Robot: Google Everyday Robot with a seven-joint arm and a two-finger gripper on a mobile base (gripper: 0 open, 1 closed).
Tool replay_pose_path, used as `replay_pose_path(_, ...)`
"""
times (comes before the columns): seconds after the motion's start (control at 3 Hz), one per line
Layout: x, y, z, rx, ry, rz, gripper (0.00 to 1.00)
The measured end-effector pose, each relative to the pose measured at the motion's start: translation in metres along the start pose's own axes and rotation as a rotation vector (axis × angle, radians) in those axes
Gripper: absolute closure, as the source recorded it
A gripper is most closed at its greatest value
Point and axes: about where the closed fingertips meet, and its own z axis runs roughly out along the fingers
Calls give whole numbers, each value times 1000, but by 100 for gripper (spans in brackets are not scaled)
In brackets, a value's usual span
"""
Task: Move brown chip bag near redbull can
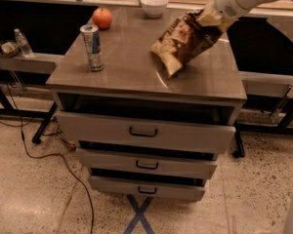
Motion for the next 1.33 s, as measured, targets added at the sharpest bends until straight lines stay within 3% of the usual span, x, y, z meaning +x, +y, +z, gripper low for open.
replay_pose_path(0.67, -67, 29, 24, -82, -52, 63, 100)
replay_pose_path(1.33, -110, 56, 38, -152, -86, 109, 96)
